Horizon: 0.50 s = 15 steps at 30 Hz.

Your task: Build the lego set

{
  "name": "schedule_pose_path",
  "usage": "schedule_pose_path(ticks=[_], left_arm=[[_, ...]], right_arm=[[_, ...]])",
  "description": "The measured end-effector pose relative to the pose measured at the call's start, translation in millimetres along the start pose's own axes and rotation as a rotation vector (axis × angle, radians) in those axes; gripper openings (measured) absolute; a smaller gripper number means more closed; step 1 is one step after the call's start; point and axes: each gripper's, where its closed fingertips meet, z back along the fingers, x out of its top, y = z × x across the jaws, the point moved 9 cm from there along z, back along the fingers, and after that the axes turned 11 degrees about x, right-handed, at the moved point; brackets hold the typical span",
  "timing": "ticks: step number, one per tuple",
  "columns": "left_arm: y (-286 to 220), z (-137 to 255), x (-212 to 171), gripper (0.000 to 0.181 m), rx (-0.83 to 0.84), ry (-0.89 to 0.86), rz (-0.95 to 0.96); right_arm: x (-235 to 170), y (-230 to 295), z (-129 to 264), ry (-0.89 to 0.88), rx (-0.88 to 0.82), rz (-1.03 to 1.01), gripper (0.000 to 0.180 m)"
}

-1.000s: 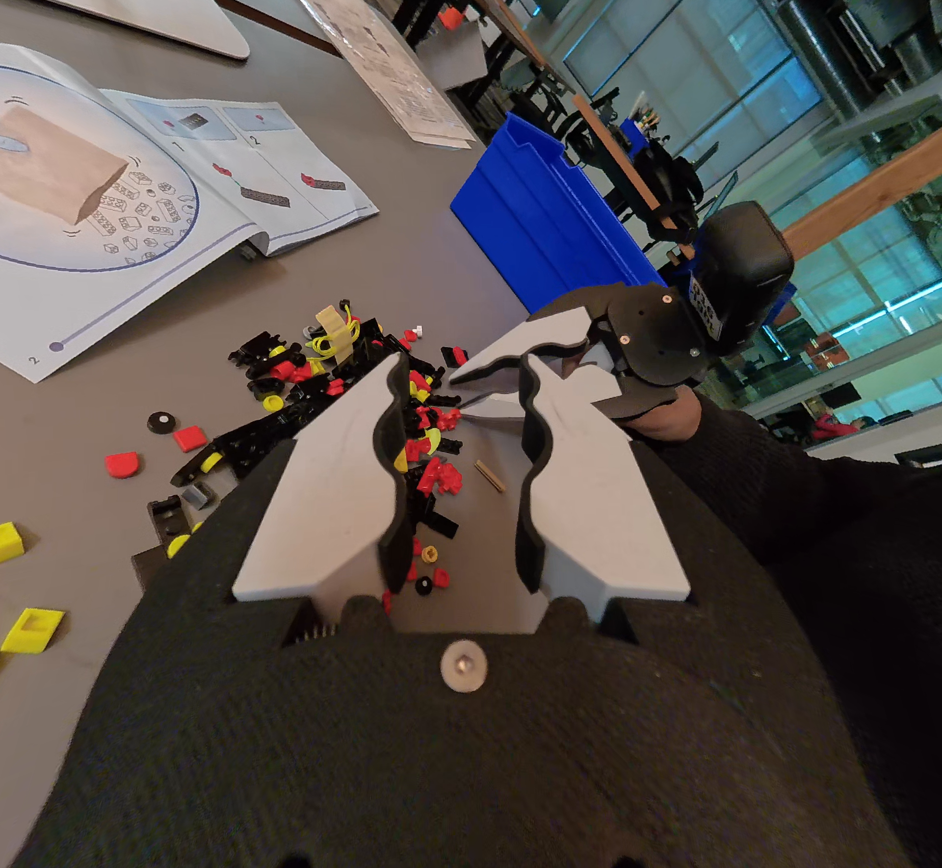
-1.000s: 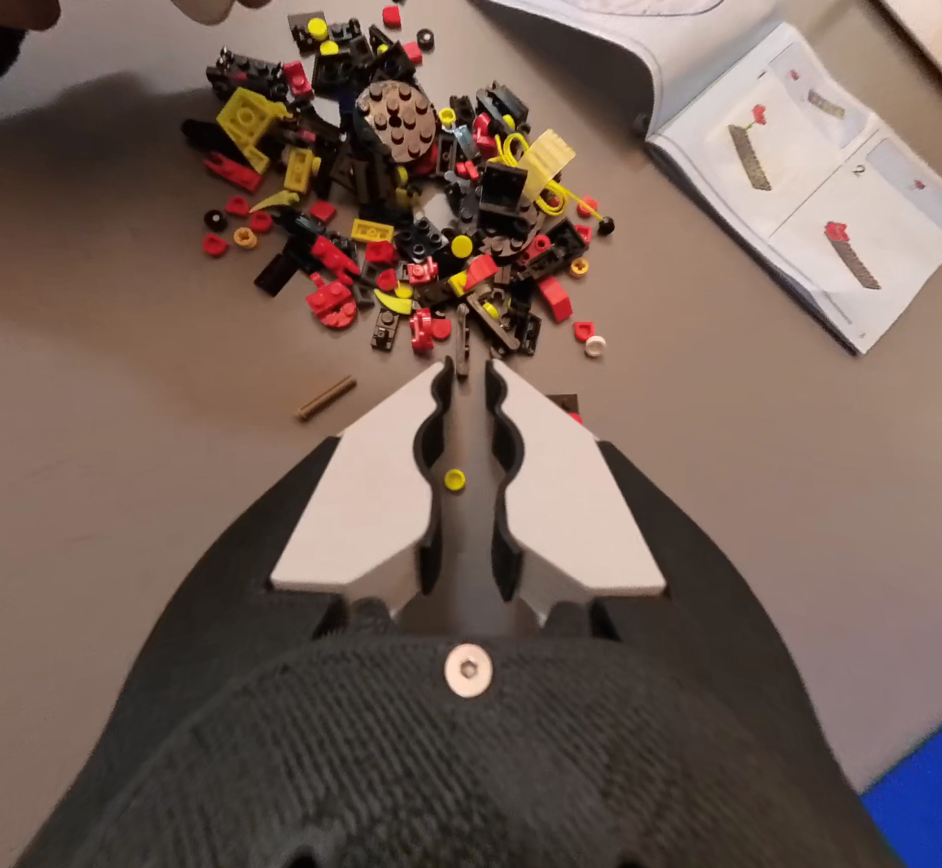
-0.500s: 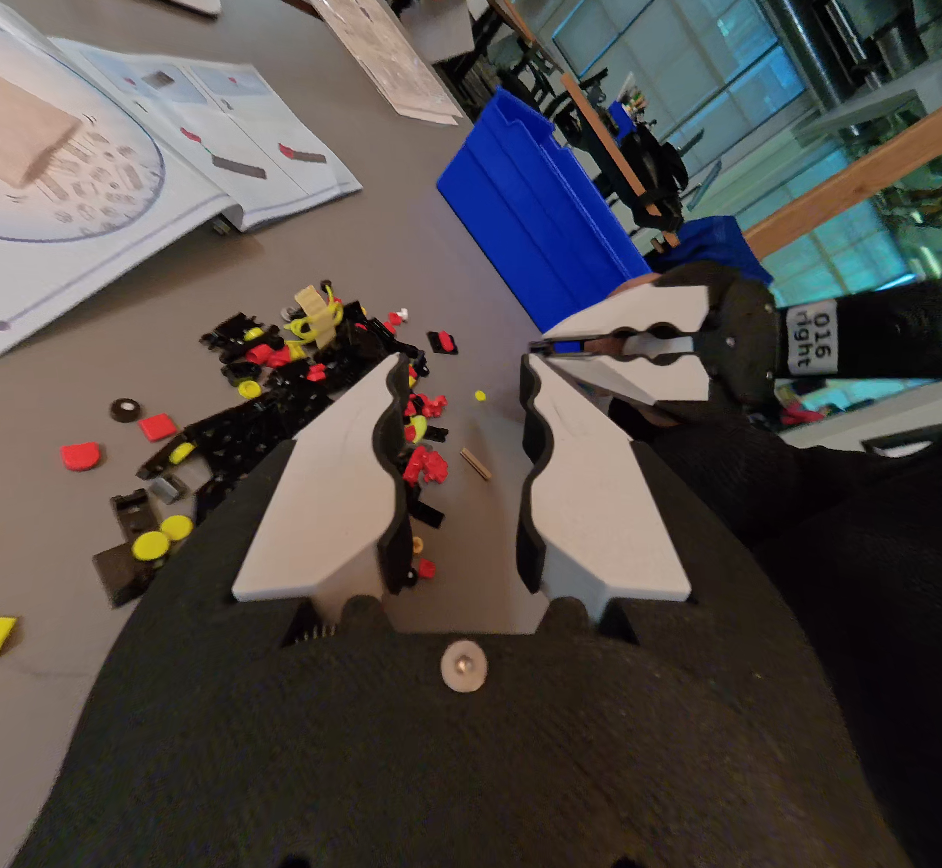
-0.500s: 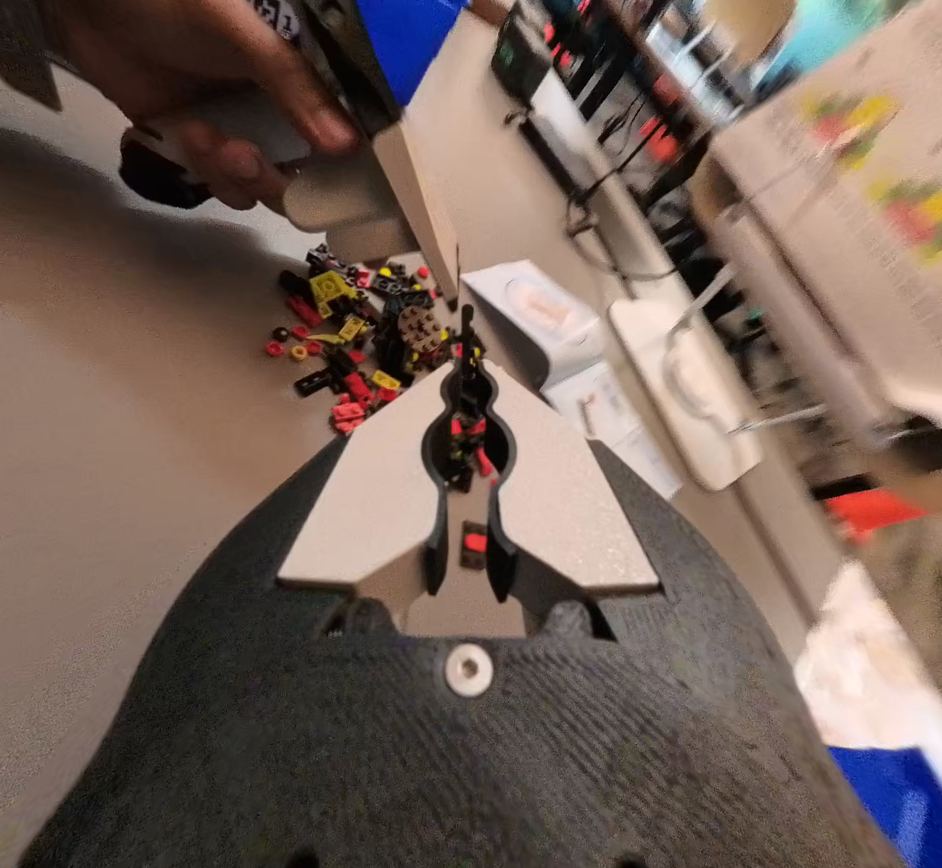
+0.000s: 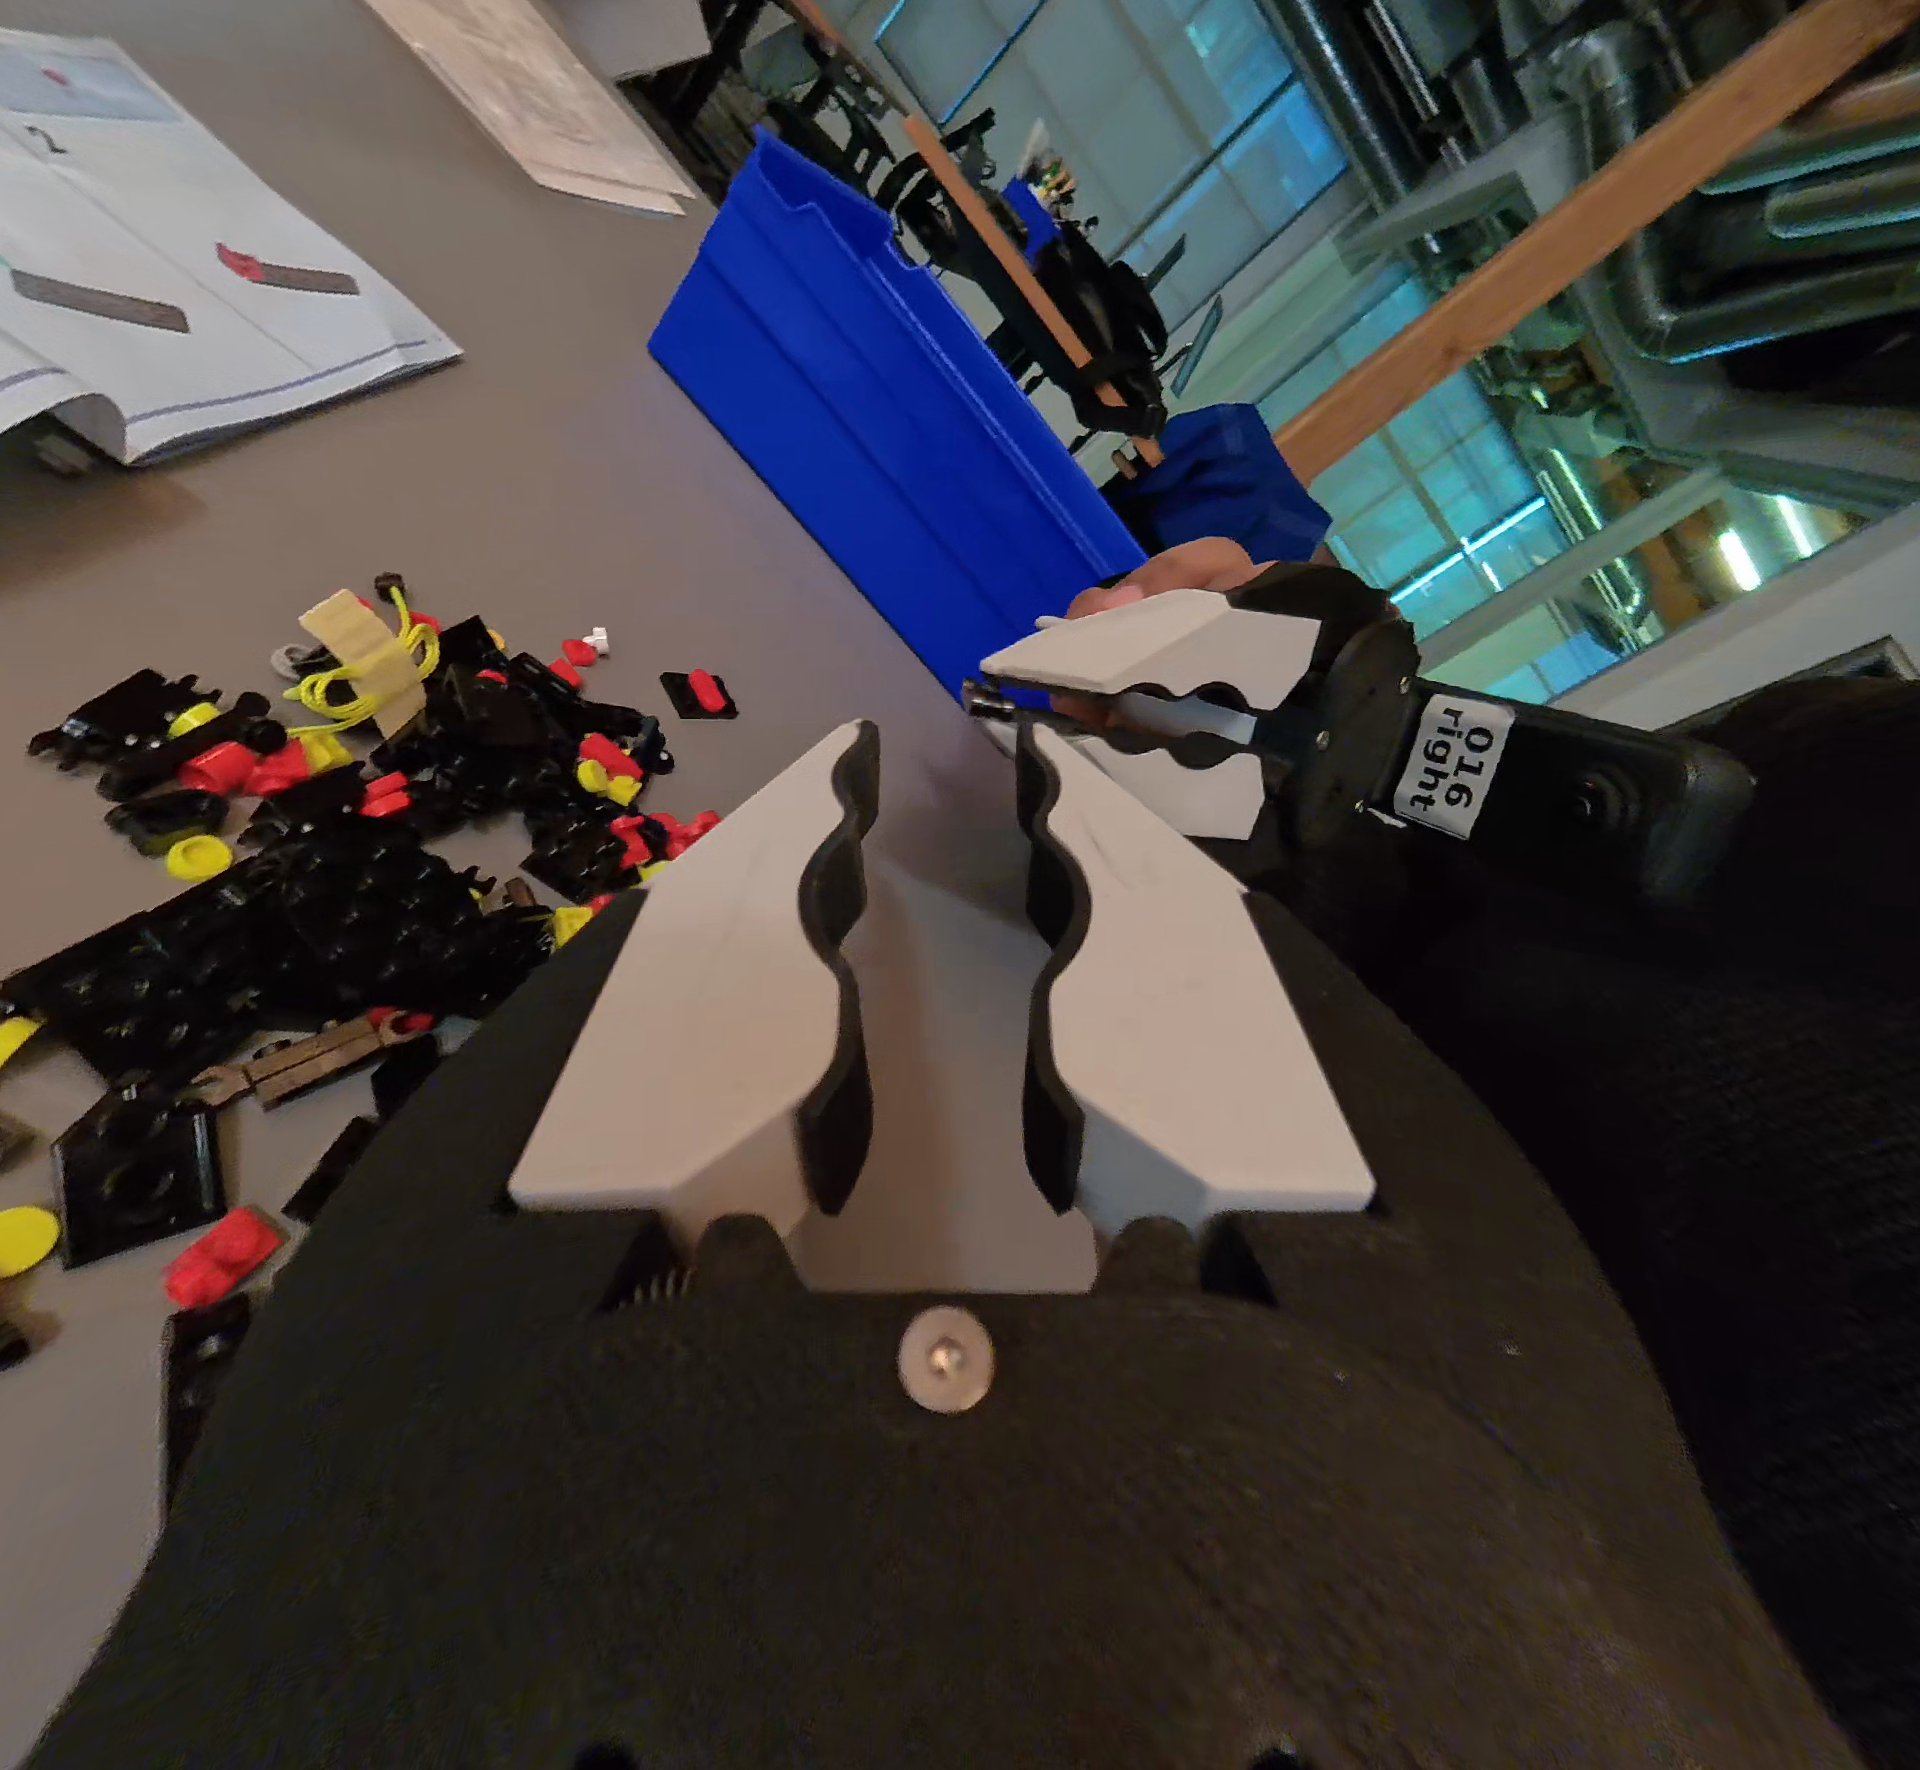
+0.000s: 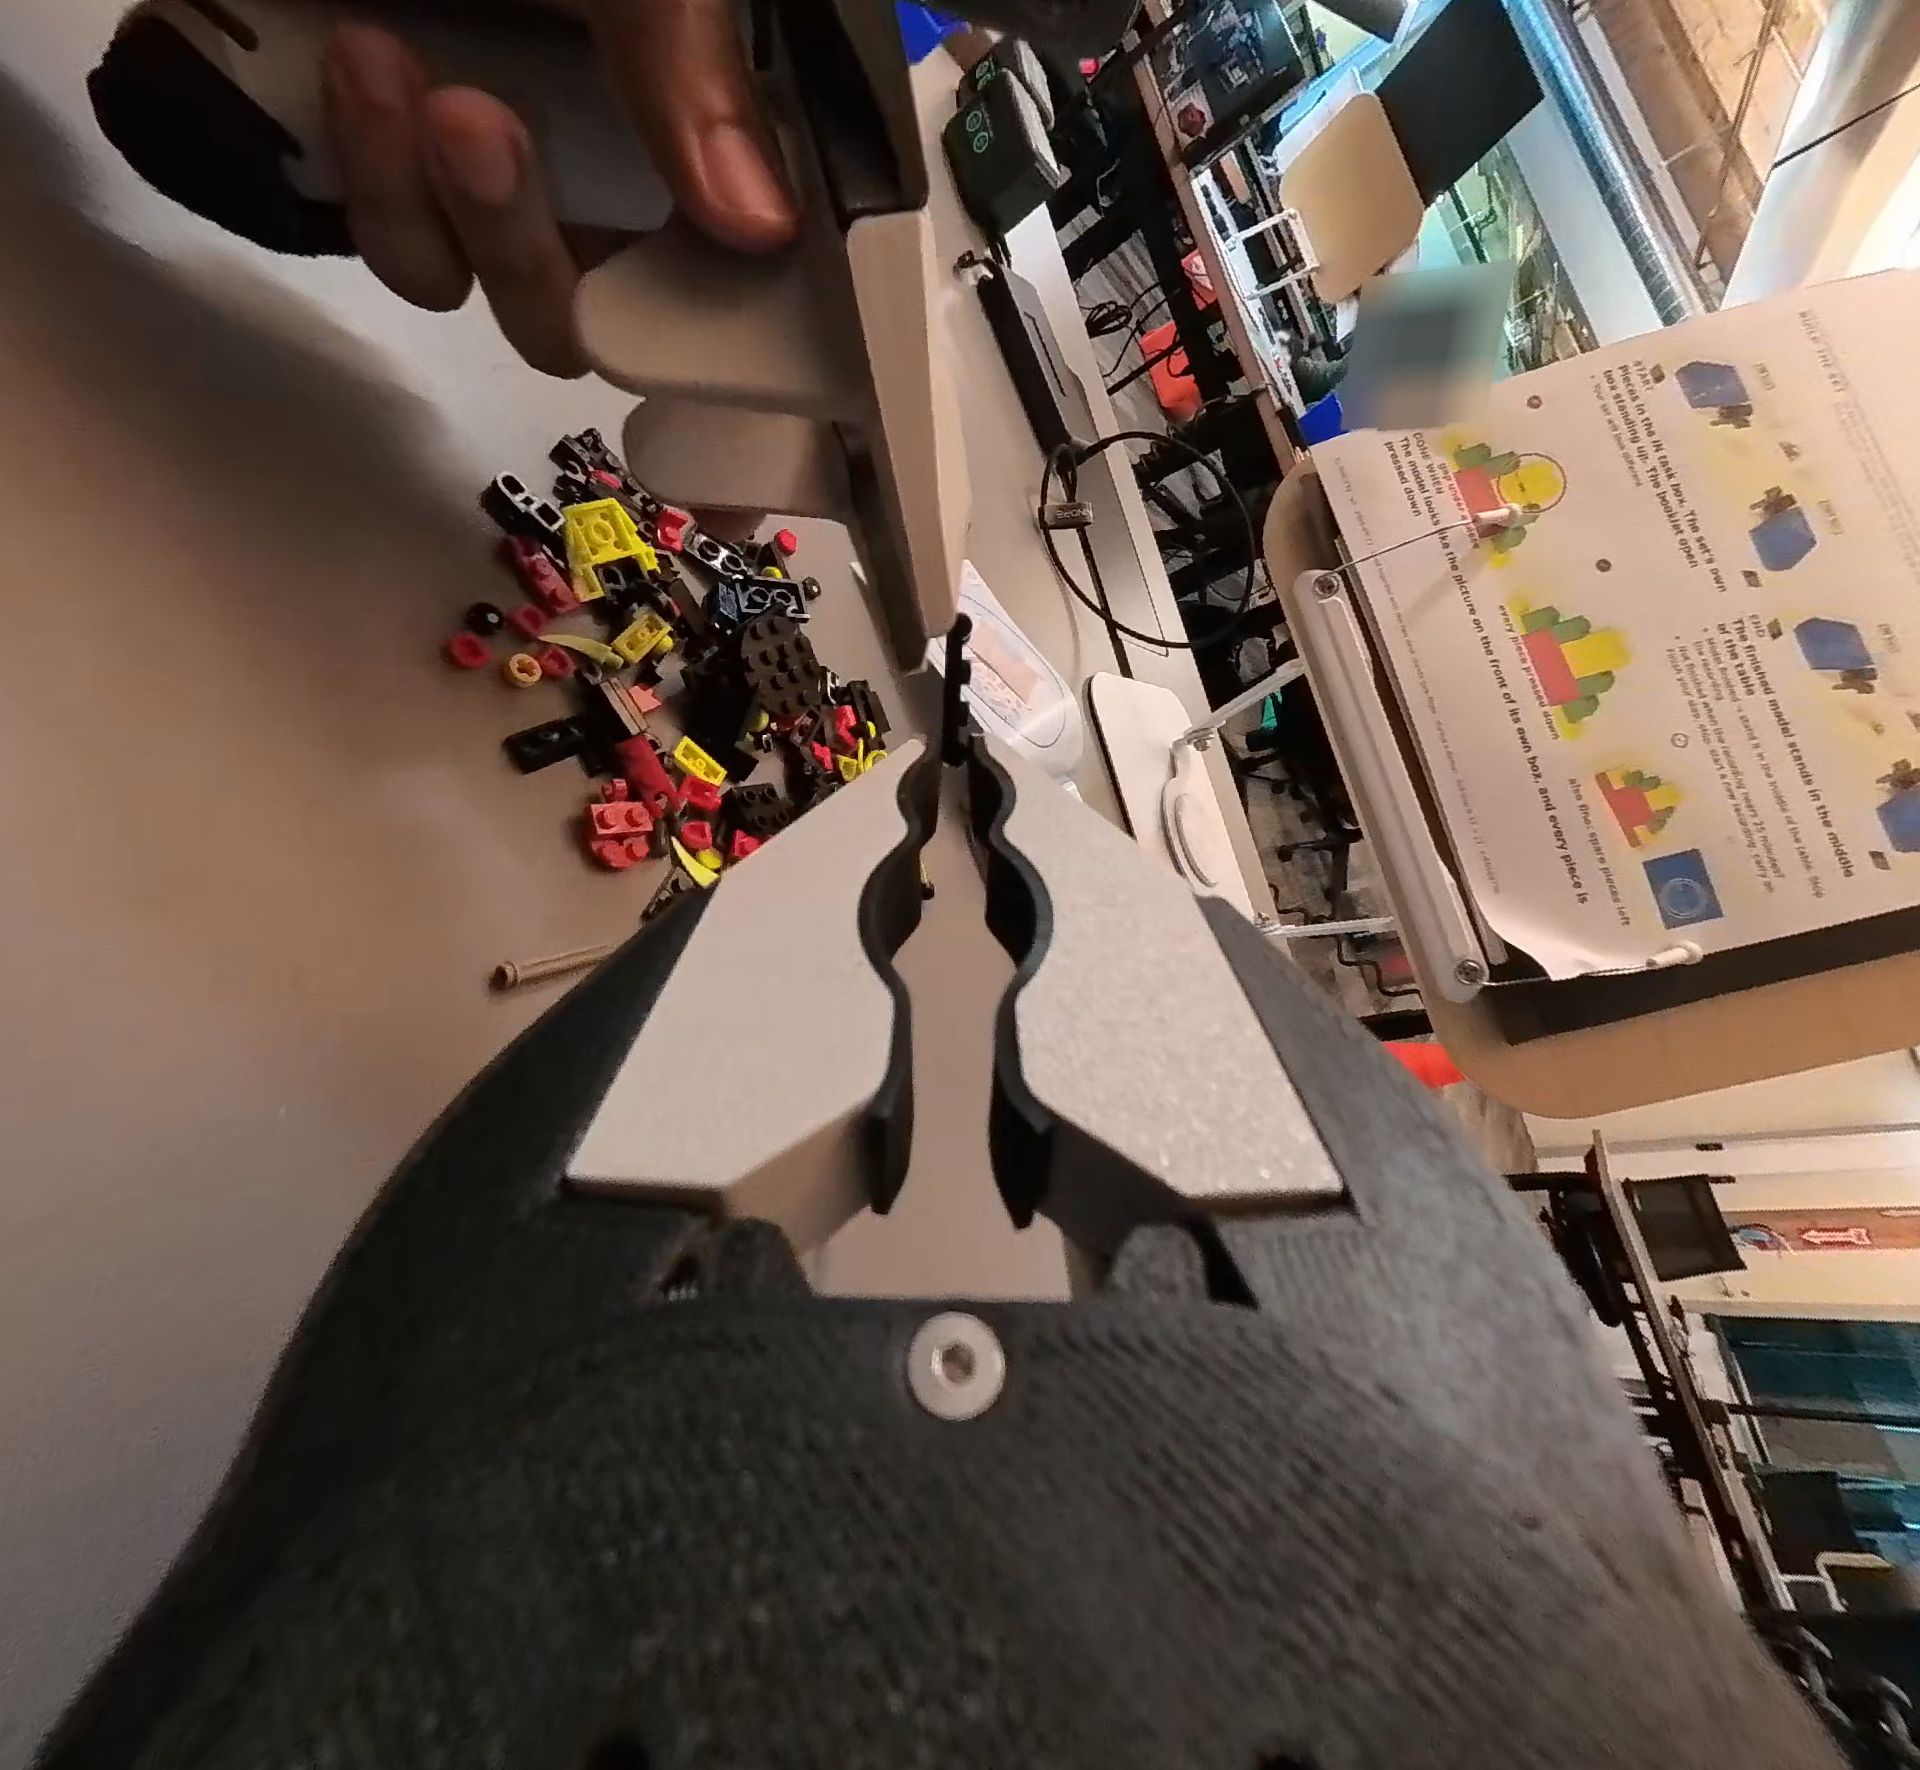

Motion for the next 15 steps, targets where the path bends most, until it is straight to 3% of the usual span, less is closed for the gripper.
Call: schedule_pose_path(ticks=[3, 7, 15], left_arm=[[-3.5, -0.4, 0.0, 0.023, -0.007, -0.004, -0.032], [-5.2, 0.4, 0.9, 0.006, 0.02, -0.022, -0.091], [-7.3, 1.6, 0.8, 0.006, 0.011, -0.031, -0.121]], right_arm=[[1.6, 1.3, 0.0, 0.004, -0.011, 0.028, 0.003], [3.1, 3.7, -1.0, 0.011, -0.015, 0.054, 0.003], [3.6, 3.8, -0.3, 0.012, -0.032, 0.078, 0.003]])
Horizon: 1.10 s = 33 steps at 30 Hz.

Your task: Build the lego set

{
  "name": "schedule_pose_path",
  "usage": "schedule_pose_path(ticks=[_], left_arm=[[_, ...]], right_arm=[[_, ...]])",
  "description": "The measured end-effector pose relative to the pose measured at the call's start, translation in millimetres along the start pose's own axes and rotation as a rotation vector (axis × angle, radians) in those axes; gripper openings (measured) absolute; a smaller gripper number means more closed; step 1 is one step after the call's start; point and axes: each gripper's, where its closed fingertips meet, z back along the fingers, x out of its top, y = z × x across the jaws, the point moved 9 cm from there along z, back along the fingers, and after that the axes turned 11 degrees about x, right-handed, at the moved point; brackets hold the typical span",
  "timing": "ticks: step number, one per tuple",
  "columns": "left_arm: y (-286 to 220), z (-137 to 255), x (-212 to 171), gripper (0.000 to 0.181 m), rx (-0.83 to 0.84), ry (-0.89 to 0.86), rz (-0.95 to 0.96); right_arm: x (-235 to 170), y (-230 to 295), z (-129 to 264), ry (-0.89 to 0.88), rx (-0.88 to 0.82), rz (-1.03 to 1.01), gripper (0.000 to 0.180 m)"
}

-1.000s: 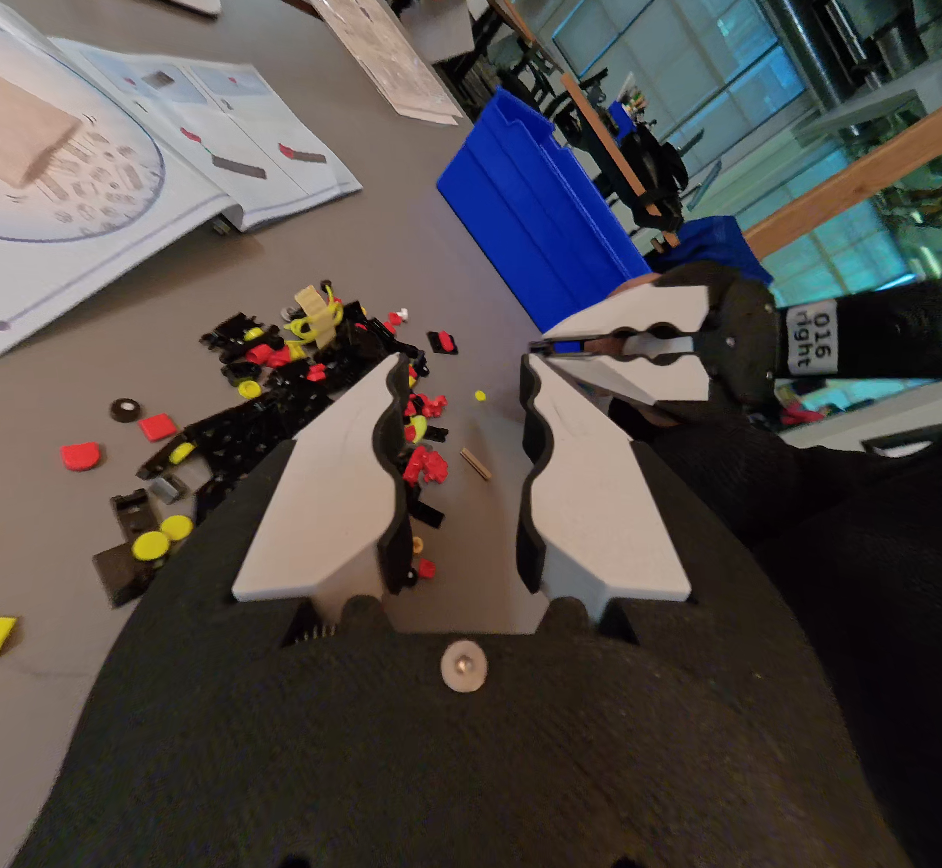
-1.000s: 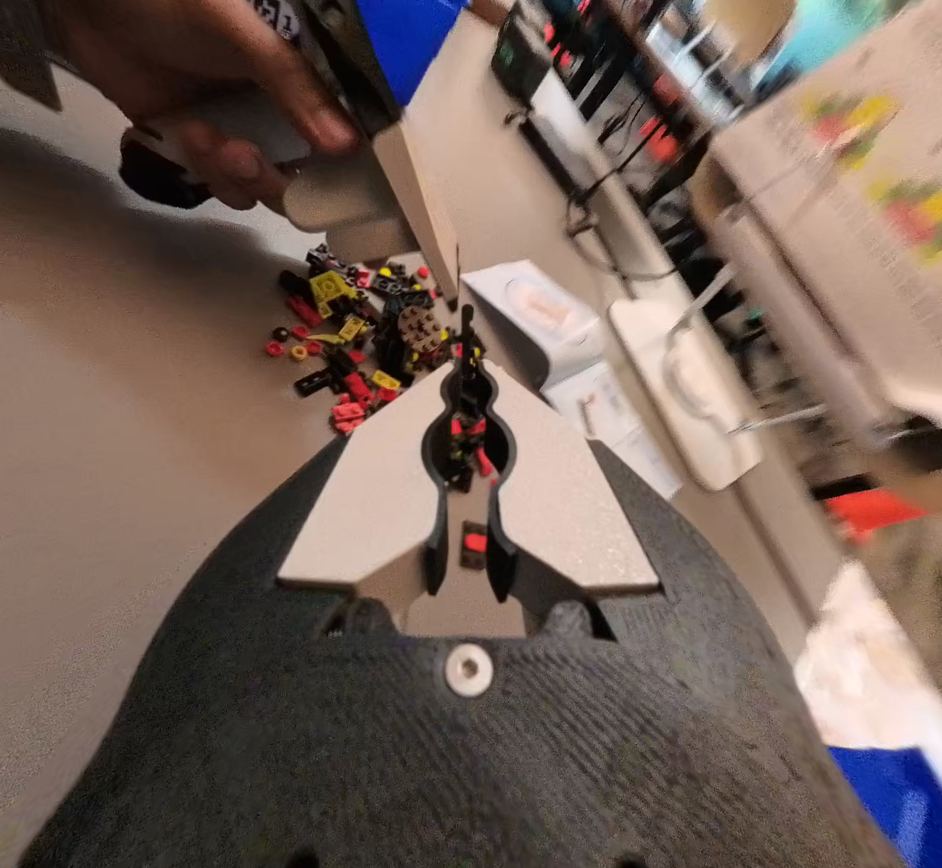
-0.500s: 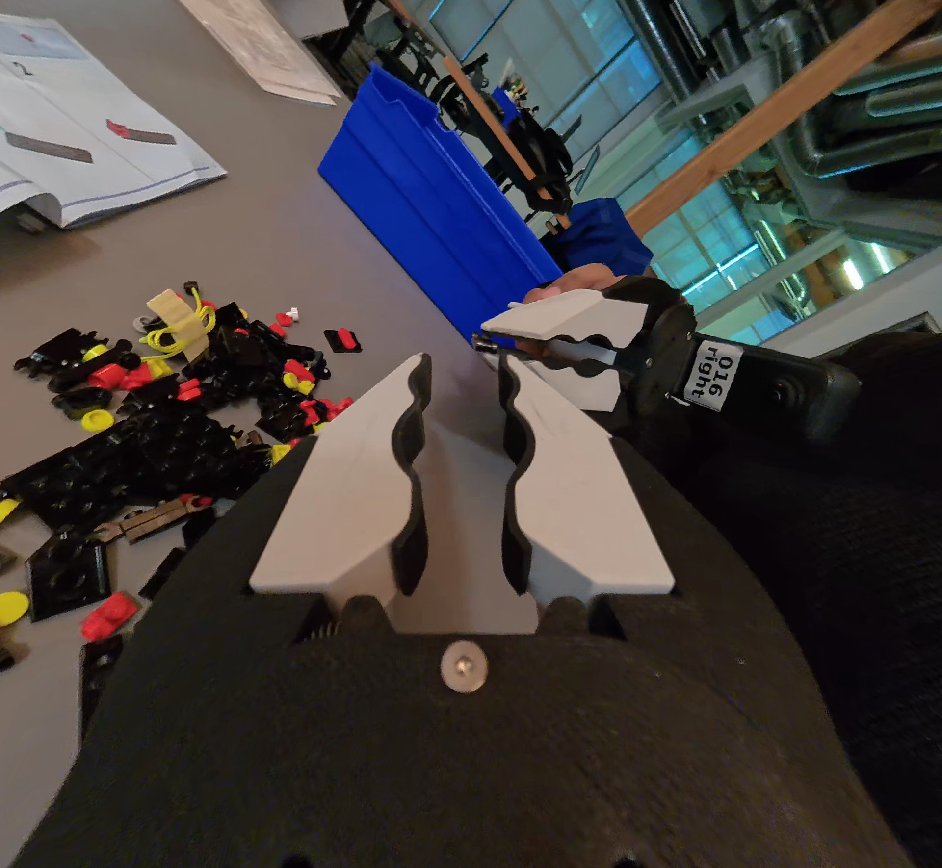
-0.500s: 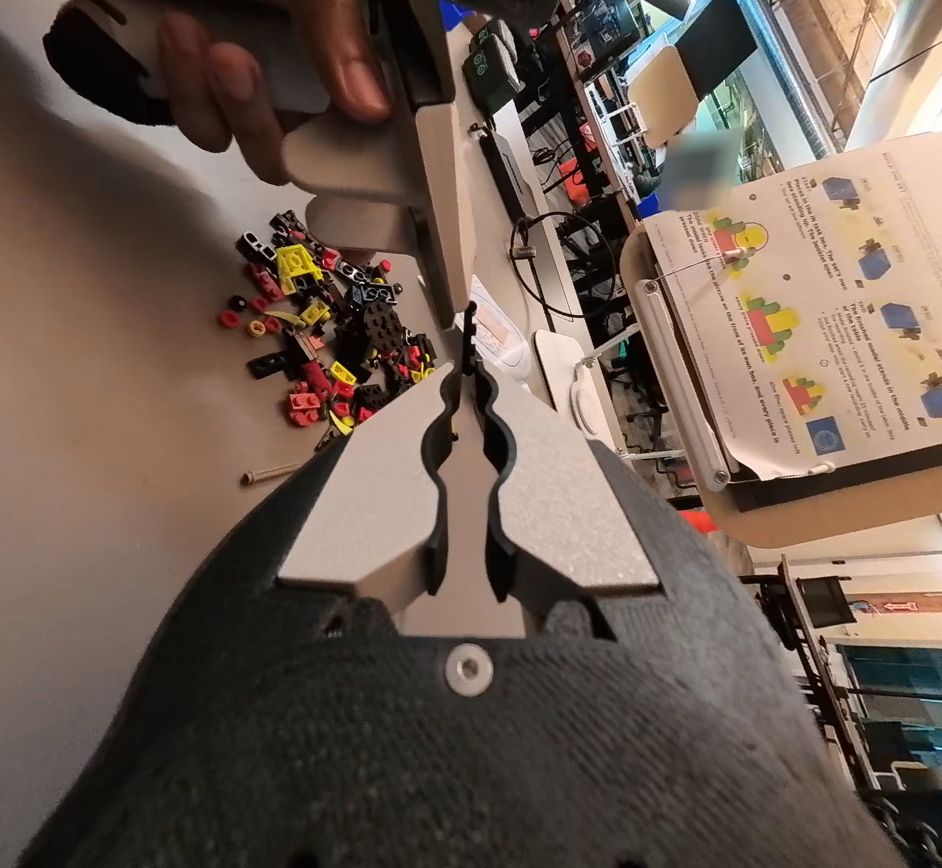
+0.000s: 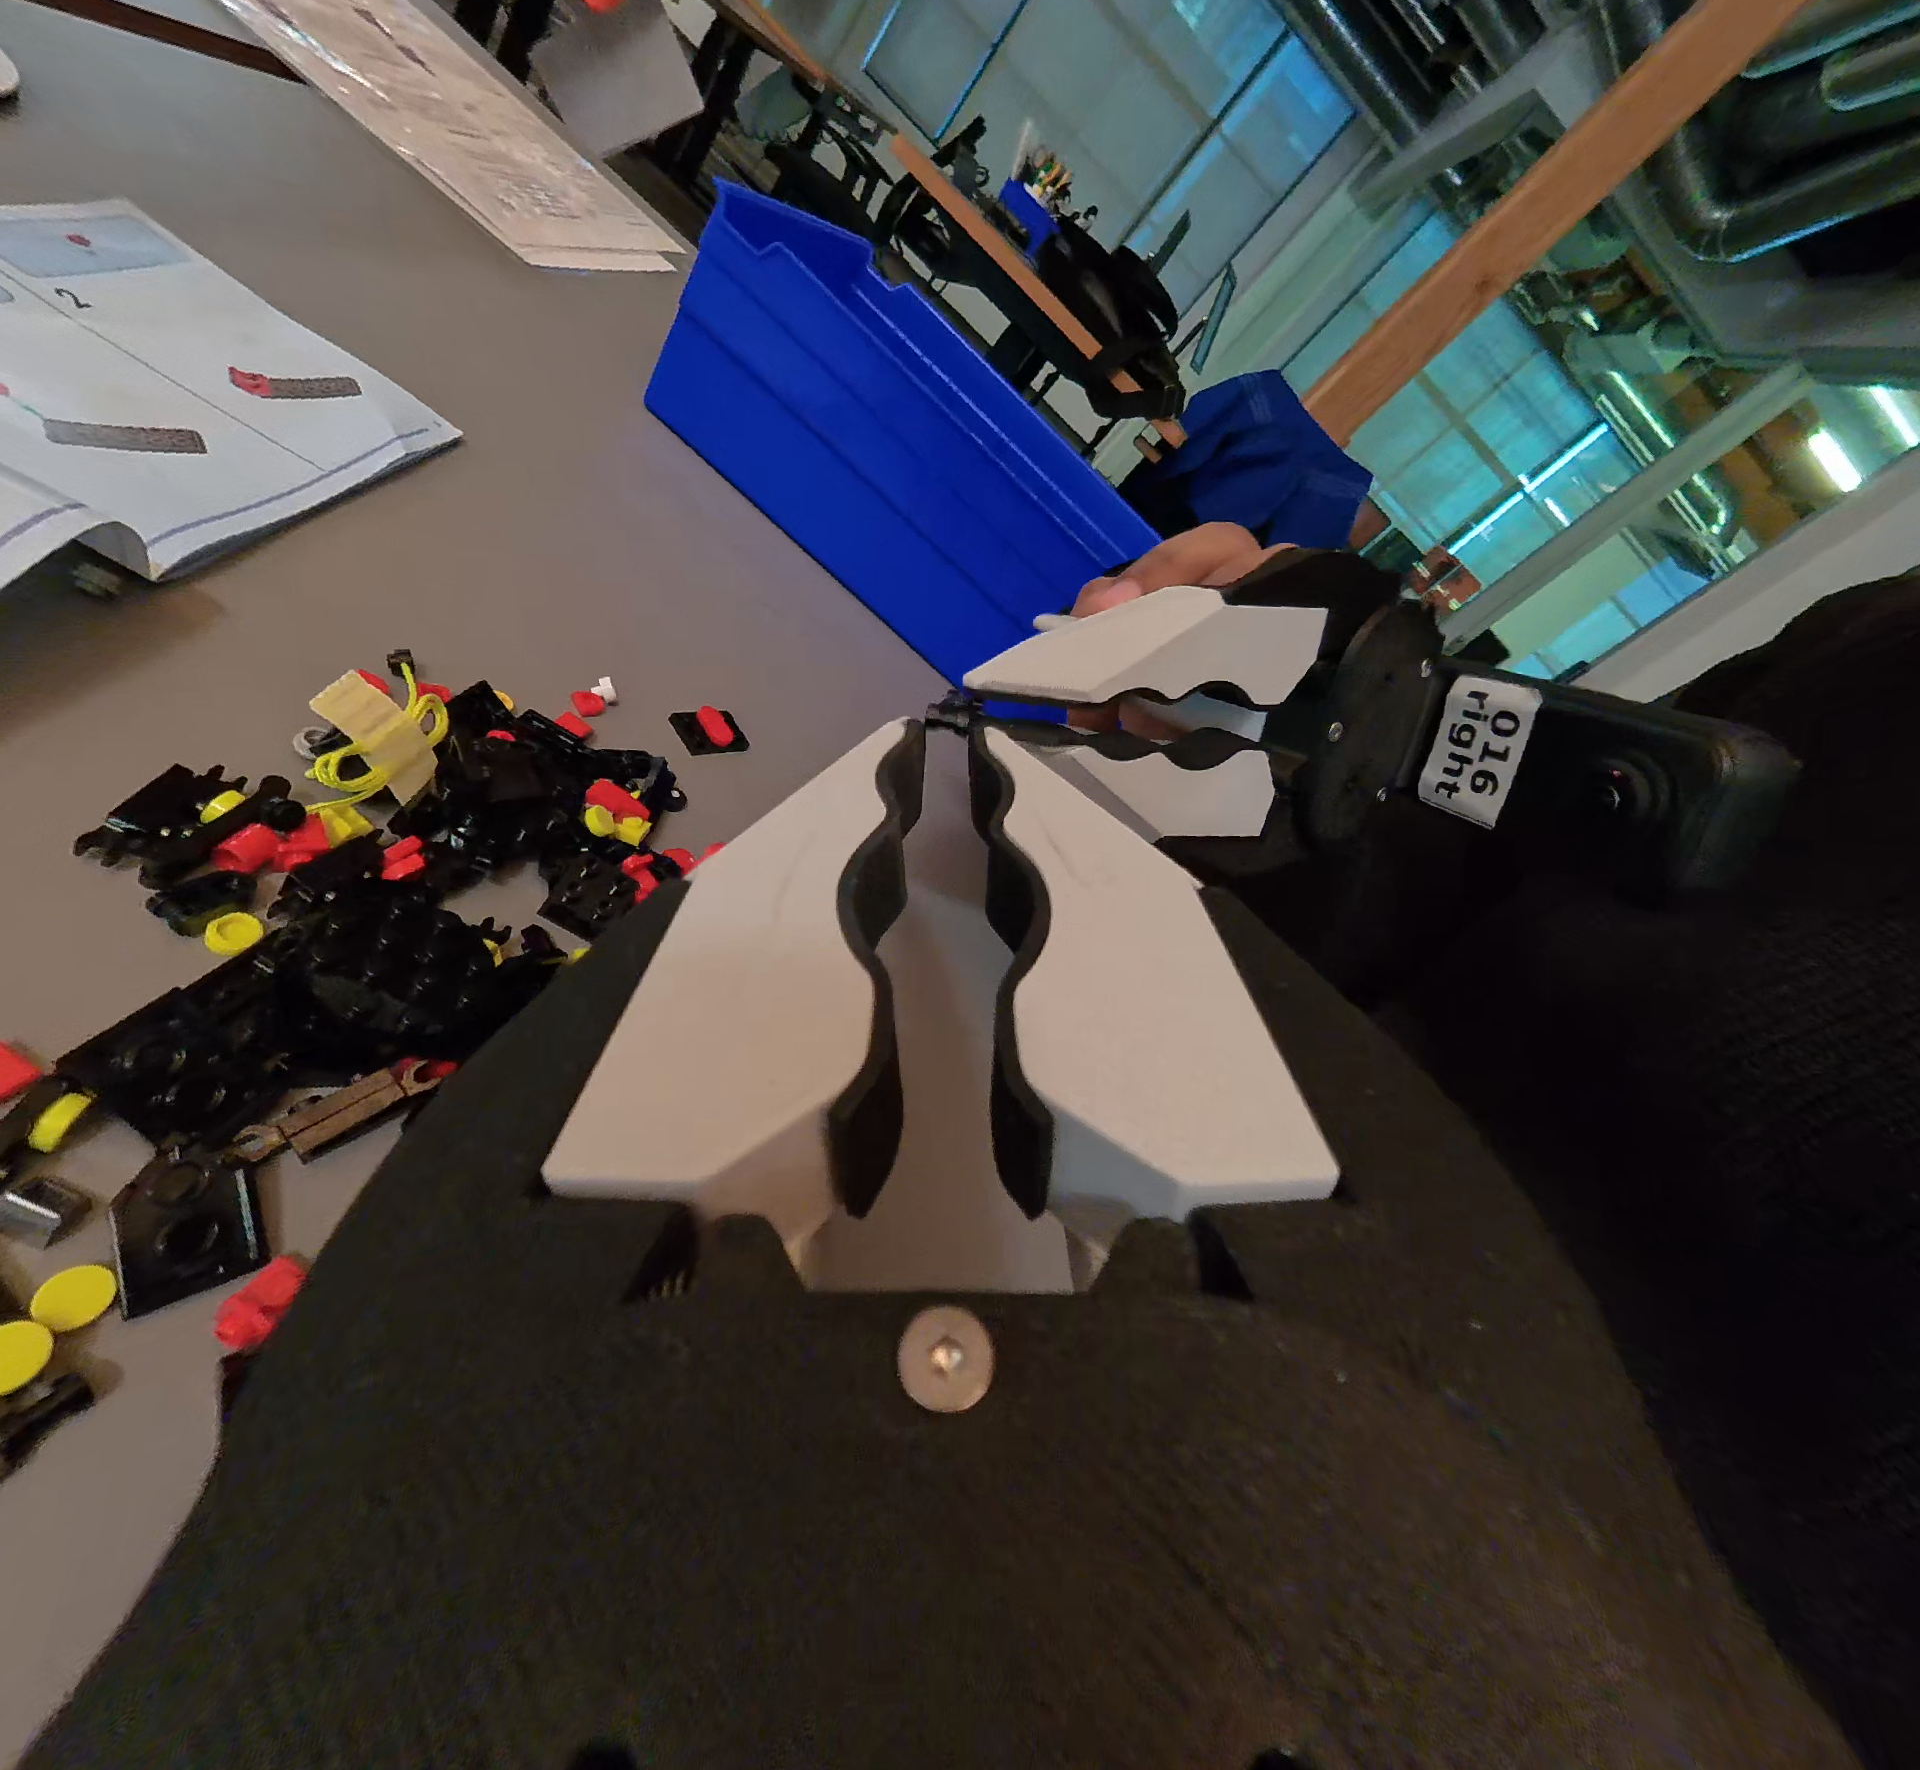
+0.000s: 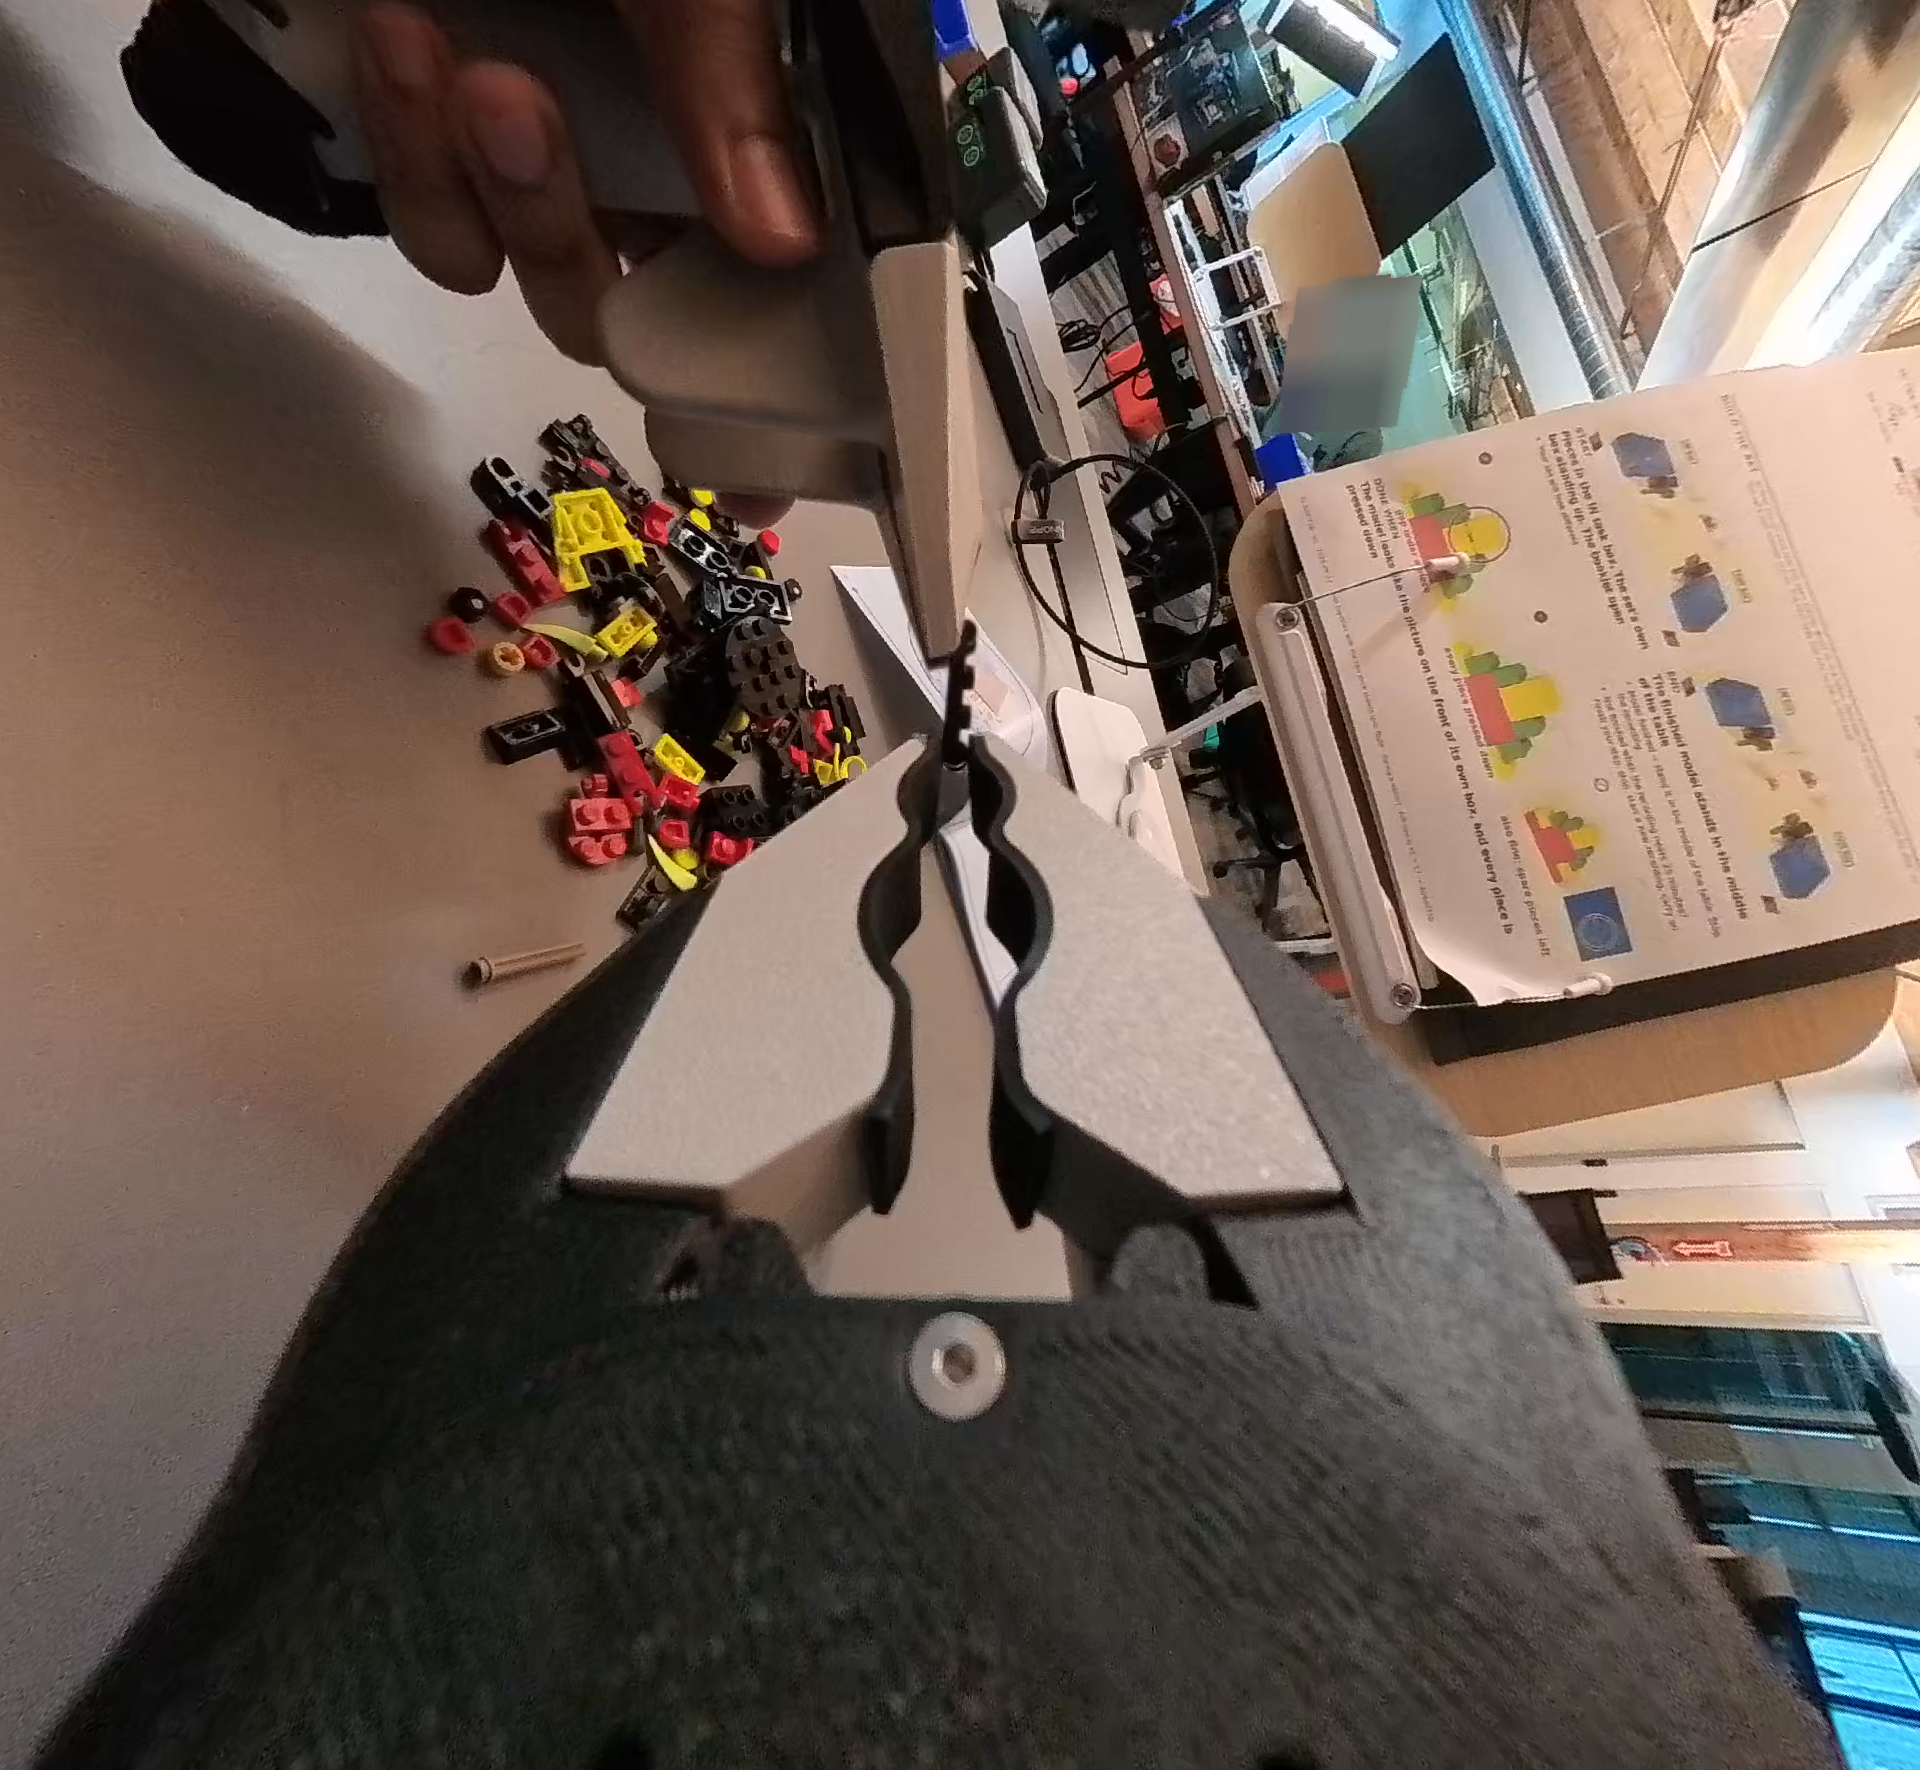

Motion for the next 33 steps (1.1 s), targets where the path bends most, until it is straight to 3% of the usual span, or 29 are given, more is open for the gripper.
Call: schedule_pose_path(ticks=[3, 9, 13, 18, 24, 33], left_arm=[[0, -1, -1, 0.016, -0.025, 0.009, 0.027], [-2, 0, 0, 0.007, -0.005, -0.004, -0.014], [-4, 1, 1, 0.006, 0.0, -0.016, -0.051], [-4, 2, 2, 0.006, -0.006, -0.034, -0.064], [-9, 3, 2, 0.005, -0.065, -0.049, -0.07], [-20, 6, 5, 0.006, -0.151, -0.103, -0.103]], right_arm=[[1, 1, 0, 0.003, -0.002, 0.016, 0.003], [2, 3, 0, -0.003, -0.005, 0.035, 0.003], [1, 2, -1, -0.031, 0.015, -0.016, 0.014], [-9, -7, 1, -0.168, 0.128, -0.311, 0.026], [-18, -25, 14, -0.426, 0.267, -0.651, 0.023], [-22, -31, 18, -0.567, 0.376, -0.804, 0.015]])
